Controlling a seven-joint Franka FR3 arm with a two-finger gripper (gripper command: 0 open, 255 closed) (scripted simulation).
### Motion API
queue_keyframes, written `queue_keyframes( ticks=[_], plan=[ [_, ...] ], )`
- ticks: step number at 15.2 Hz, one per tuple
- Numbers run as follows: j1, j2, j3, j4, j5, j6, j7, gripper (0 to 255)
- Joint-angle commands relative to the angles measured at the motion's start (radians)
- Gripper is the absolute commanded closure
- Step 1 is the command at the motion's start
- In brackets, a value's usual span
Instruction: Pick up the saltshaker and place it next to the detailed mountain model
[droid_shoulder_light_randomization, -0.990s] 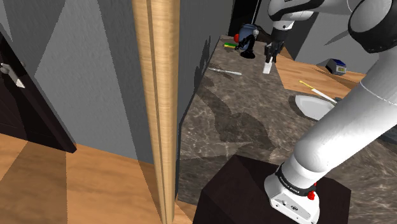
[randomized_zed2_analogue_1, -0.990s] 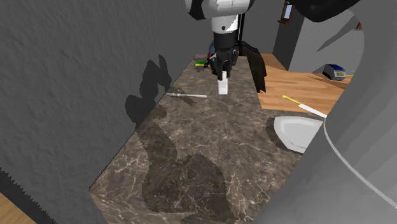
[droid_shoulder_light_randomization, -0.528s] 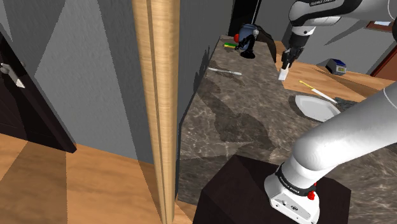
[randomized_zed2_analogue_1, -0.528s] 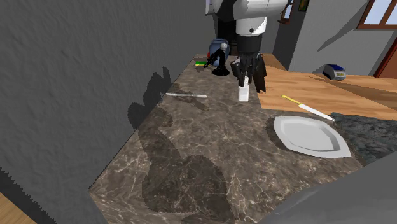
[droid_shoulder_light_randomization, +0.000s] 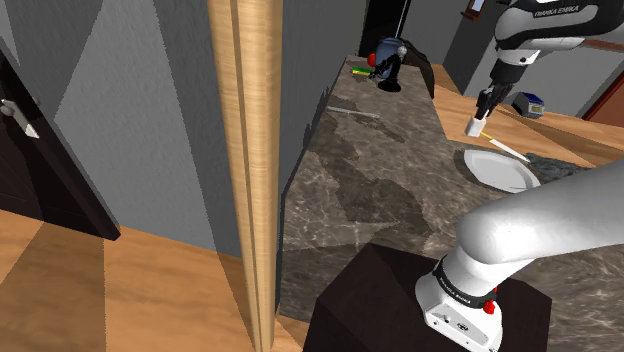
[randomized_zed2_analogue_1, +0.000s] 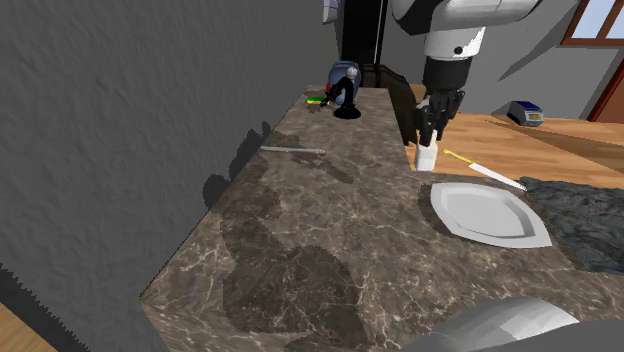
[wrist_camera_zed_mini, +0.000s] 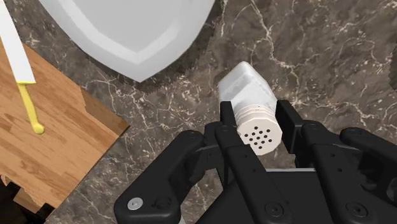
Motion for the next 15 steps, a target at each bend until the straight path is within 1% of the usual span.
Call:
queue_keyframes(
  ticks=[1, 8, 15],
  plan=[
    [-0.027, -0.046, -0.016, -0.03, -0.028, -0.007, -0.029, 255],
    [-0.121, -0.169, -0.089, -0.077, -0.115, -0.044, -0.154, 255],
    [-0.202, -0.246, -0.185, -0.07, -0.193, -0.079, -0.303, 255]
  ],
)
